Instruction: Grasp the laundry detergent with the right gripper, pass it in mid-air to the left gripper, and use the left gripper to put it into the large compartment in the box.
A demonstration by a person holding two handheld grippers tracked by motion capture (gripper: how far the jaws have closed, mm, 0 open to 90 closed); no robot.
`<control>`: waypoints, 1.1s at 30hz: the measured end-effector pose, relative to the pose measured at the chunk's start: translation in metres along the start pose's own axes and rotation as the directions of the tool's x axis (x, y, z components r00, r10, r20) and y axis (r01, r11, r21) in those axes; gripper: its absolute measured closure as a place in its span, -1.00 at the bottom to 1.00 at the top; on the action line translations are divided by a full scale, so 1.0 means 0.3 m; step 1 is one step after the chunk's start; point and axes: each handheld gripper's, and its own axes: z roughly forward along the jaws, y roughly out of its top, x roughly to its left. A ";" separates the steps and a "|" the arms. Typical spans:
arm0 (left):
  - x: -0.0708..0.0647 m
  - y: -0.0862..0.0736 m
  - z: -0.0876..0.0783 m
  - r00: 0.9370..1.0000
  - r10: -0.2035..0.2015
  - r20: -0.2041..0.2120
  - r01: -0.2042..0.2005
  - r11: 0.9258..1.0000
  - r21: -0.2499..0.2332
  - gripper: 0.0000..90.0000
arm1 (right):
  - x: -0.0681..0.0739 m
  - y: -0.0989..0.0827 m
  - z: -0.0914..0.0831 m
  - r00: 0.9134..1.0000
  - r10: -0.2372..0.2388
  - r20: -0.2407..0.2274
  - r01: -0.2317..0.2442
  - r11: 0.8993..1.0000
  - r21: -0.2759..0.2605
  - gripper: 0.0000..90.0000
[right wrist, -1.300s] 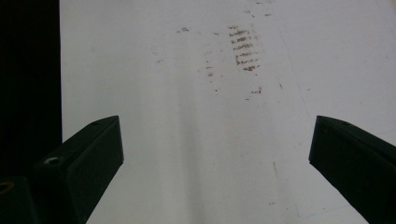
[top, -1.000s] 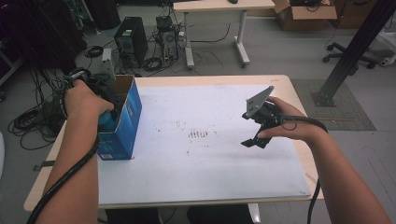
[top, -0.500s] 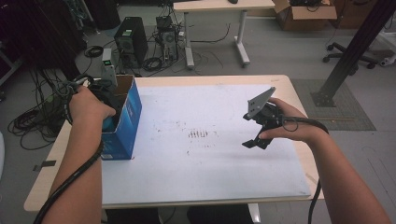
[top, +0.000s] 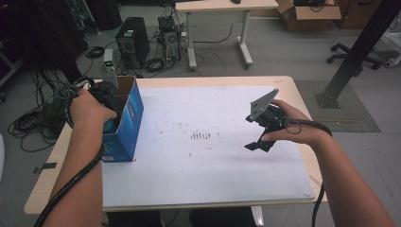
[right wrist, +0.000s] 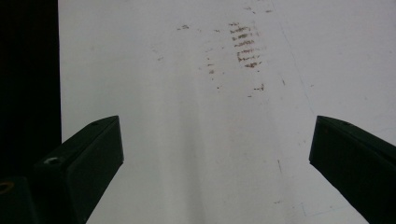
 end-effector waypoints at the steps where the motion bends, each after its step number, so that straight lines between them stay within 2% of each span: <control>1: -0.001 0.001 0.000 1.000 0.001 -0.001 -0.001 1.000 0.001 -0.17 | 0.000 -0.001 -0.002 1.000 -0.001 0.001 0.001 1.000 0.001 -0.94; 10: -0.011 0.003 -0.012 1.000 -0.003 -0.010 0.003 1.000 -0.012 -0.21 | -0.001 -0.019 -0.014 1.000 0.008 0.009 -0.008 1.000 -0.003 -0.94; 14: -0.010 0.001 -0.018 1.000 -0.004 0.003 0.004 1.000 -0.012 -0.29 | -0.002 -0.025 -0.015 1.000 0.013 0.011 -0.013 1.000 -0.008 -0.94; 20: -0.008 -0.002 -0.017 1.000 -0.012 0.006 0.013 1.000 -0.012 -0.30 | 0.001 -0.027 -0.011 1.000 0.010 0.006 -0.010 1.000 -0.009 -0.94; 28: -0.008 -0.008 -0.039 1.000 -0.021 0.003 0.021 0.999 -0.031 -0.33 | 0.003 -0.032 -0.012 1.000 0.013 0.007 -0.012 1.000 -0.017 -0.94; 33: -0.007 -0.018 -0.054 1.000 -0.023 0.002 0.023 0.999 -0.027 -0.37 | 0.005 -0.036 -0.014 1.000 0.015 0.007 -0.015 1.000 -0.017 -0.94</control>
